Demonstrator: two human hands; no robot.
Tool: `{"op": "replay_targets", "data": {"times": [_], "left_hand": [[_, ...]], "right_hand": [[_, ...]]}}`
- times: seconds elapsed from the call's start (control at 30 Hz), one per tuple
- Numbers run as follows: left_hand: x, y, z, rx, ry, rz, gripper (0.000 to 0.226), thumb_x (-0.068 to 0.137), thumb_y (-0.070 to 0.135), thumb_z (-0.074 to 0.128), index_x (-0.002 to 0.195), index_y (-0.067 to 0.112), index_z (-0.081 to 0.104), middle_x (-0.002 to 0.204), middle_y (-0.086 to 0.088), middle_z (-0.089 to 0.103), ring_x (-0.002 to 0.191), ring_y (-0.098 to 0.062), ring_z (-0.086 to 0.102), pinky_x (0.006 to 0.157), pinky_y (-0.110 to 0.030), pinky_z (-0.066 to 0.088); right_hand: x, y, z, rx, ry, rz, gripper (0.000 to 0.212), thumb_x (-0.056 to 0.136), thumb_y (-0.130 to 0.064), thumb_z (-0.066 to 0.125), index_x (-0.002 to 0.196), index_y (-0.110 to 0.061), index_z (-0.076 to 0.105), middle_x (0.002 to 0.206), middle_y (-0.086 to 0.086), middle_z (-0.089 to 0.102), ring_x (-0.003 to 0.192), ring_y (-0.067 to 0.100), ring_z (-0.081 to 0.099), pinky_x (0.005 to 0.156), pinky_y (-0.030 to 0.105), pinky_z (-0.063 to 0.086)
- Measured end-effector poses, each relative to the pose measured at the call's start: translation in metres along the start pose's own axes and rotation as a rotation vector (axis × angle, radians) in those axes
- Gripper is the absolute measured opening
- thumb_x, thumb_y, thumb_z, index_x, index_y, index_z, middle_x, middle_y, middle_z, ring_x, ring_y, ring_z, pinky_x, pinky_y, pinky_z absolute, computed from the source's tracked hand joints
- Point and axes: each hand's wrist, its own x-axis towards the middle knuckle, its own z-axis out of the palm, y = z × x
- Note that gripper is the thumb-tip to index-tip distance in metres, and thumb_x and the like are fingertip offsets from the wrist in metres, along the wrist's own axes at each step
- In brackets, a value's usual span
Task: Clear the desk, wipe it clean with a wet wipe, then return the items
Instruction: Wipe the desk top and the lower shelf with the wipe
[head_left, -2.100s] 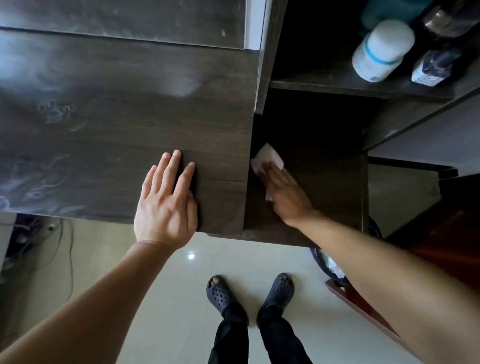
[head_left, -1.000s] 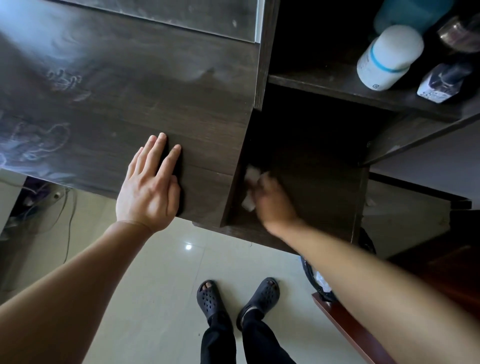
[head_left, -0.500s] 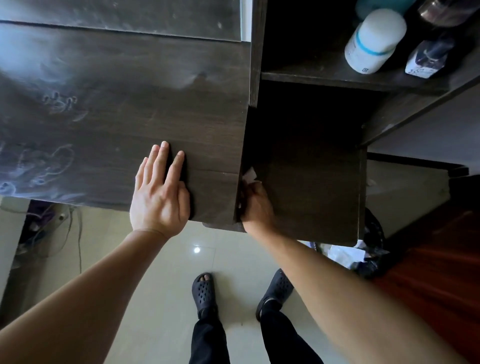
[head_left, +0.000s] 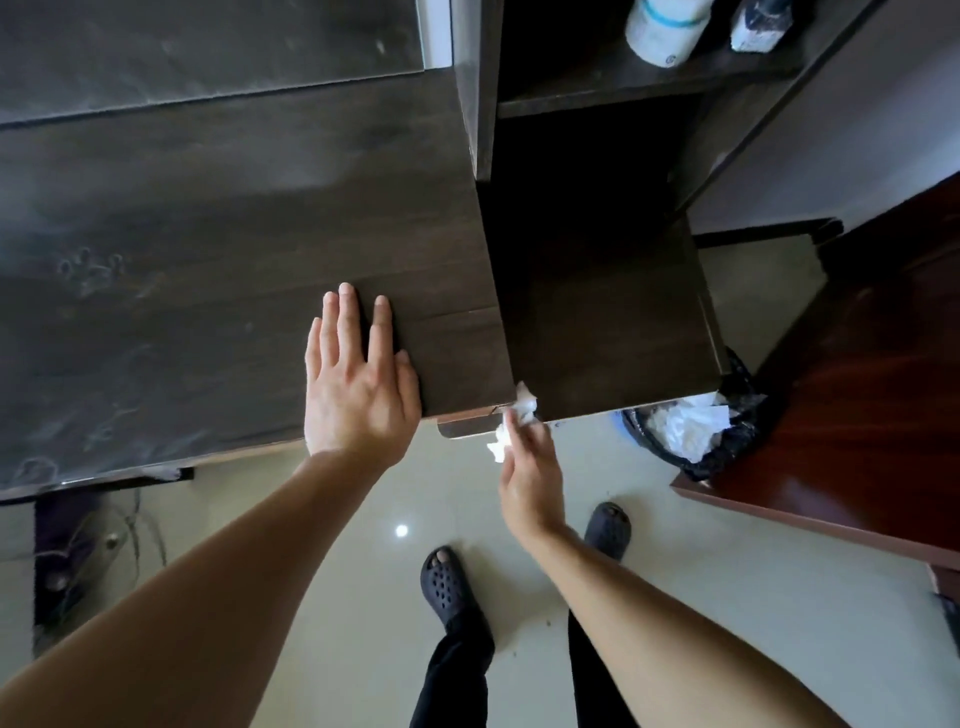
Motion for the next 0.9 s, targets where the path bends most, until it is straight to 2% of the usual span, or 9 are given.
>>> {"op": "replay_targets", "data": {"times": [0.1,0.17,0.3,0.47,0.6,0.67,0.77,0.83,0.9], "left_hand": [[-0.001,-0.02,-0.002,0.015,-0.011,0.135,0.052,0.097,0.03,0.03,0.142,0.005,0.037,0.151,-0.026,0.025,0.141,-0.04,0.02,0.116,-0.048,0.018],[0.0,-0.026,-0.003,0.025,-0.011,0.17,0.052,0.097,0.03,0.03,0.142,0.006,0.037,0.151,-0.026,0.026,0.141,-0.04,0.021,0.115,-0.049,0.02],[-0.001,-0.023,-0.004,0.029,-0.013,0.172,0.052,0.096,0.029,0.03,0.142,0.004,0.037,0.151,-0.027,0.025,0.141,-0.041,0.021,0.116,-0.048,0.018],[-0.001,-0.021,-0.006,0.0,-0.005,0.166,0.052,0.097,0.029,0.028,0.141,0.004,0.039,0.151,-0.027,0.026,0.141,-0.041,0.021,0.116,-0.05,0.019],[-0.001,-0.024,-0.003,0.007,0.025,0.183,0.05,0.096,0.027,0.032,0.14,0.004,0.041,0.15,-0.027,0.029,0.14,-0.041,0.023,0.115,-0.05,0.022],[-0.001,-0.024,-0.001,0.008,0.027,0.184,0.05,0.096,0.027,0.032,0.14,0.005,0.041,0.15,-0.027,0.029,0.14,-0.041,0.023,0.115,-0.049,0.022],[0.001,-0.026,0.001,0.018,0.045,0.192,0.05,0.096,0.027,0.031,0.14,0.004,0.041,0.149,-0.027,0.029,0.14,-0.042,0.024,0.115,-0.049,0.021],[0.0,-0.026,0.0,0.011,0.031,0.188,0.05,0.096,0.027,0.031,0.14,0.004,0.04,0.149,-0.028,0.029,0.14,-0.042,0.023,0.115,-0.049,0.021],[-0.001,-0.025,-0.001,0.018,0.019,0.177,0.051,0.096,0.027,0.029,0.14,0.004,0.04,0.149,-0.028,0.029,0.14,-0.042,0.023,0.115,-0.05,0.02]], "right_hand": [[-0.015,-0.03,0.036,0.084,0.026,0.052,0.048,0.087,0.007,0.054,0.134,0.001,0.048,0.117,0.022,0.057,0.106,0.034,0.058,0.086,0.038,0.052],[-0.018,-0.037,0.045,0.061,-0.025,0.026,0.052,0.085,0.009,0.055,0.135,-0.001,0.047,0.117,0.021,0.057,0.105,0.034,0.058,0.085,0.039,0.054],[-0.012,-0.012,0.026,-0.044,-0.152,-0.122,0.057,0.085,0.009,0.052,0.138,-0.013,0.047,0.115,0.015,0.056,0.104,0.031,0.055,0.078,0.036,0.051],[-0.009,-0.011,0.026,-0.03,-0.104,-0.118,0.053,0.083,0.01,0.054,0.132,-0.012,0.054,0.108,0.014,0.06,0.097,0.03,0.056,0.073,0.034,0.05],[-0.015,-0.026,0.052,-0.072,-0.267,-0.229,0.056,0.083,0.009,0.05,0.133,-0.017,0.054,0.11,0.01,0.057,0.097,0.027,0.054,0.072,0.035,0.052],[-0.009,-0.015,0.045,-0.073,-0.315,-0.225,0.061,0.082,0.01,0.047,0.134,-0.023,0.053,0.108,0.008,0.056,0.097,0.025,0.054,0.073,0.035,0.051],[-0.006,-0.001,0.012,-0.007,-0.179,-0.18,0.049,0.079,0.01,0.054,0.118,-0.02,0.065,0.098,0.006,0.06,0.088,0.022,0.059,0.072,0.031,0.053],[-0.002,0.012,-0.018,-0.007,0.024,-0.094,0.034,0.079,0.005,0.059,0.107,-0.014,0.067,0.099,0.008,0.062,0.086,0.024,0.062,0.072,0.029,0.051],[0.015,0.023,-0.048,0.015,0.256,0.057,0.027,0.081,0.003,0.06,0.105,-0.011,0.062,0.103,0.009,0.062,0.089,0.026,0.061,0.073,0.026,0.046]]}}
